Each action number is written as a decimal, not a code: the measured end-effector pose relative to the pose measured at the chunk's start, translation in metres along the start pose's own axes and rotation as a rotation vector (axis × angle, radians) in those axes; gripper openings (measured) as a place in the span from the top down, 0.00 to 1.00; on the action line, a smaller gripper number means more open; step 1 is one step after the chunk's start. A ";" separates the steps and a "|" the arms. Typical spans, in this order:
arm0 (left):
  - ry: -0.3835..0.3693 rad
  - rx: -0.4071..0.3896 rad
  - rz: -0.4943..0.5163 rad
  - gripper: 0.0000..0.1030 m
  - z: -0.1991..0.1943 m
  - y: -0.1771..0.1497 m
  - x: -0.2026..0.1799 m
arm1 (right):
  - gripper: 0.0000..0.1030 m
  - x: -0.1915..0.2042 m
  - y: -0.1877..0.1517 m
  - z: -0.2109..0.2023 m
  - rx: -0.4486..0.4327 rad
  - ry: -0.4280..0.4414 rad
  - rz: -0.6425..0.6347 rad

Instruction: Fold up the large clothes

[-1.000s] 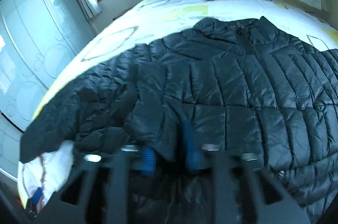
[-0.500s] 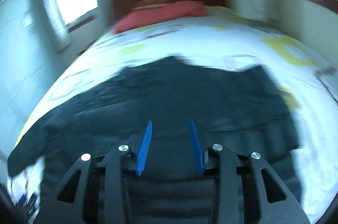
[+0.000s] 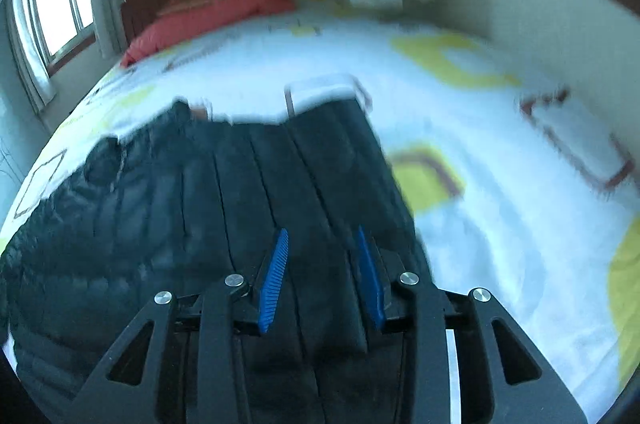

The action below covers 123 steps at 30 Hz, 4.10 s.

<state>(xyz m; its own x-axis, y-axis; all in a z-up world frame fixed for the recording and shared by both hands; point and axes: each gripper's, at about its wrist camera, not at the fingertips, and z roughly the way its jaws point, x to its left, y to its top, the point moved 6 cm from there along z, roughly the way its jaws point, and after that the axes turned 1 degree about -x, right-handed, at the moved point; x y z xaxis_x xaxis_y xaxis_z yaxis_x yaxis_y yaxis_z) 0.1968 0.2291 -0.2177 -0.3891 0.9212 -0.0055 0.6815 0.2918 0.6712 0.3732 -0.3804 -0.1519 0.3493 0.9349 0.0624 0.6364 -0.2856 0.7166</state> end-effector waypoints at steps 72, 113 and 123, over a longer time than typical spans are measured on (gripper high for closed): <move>-0.229 -0.154 -0.685 0.09 0.046 0.088 0.217 | 0.59 0.033 -0.074 0.009 0.042 -0.091 -0.127; -0.468 -0.243 0.364 0.96 -0.033 0.092 -0.327 | 0.59 0.026 -0.073 0.009 0.023 -0.039 -0.070; -0.511 -0.177 0.456 0.96 -0.030 0.055 -0.404 | 0.58 0.026 -0.077 0.008 0.020 -0.027 -0.059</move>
<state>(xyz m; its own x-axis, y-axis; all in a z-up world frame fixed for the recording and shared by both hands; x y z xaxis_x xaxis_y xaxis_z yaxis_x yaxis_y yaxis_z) 0.3730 -0.1347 -0.1566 0.2804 0.9598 -0.0136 0.5797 -0.1581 0.7994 0.3390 -0.3358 -0.2105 0.3293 0.9442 0.0014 0.6697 -0.2346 0.7046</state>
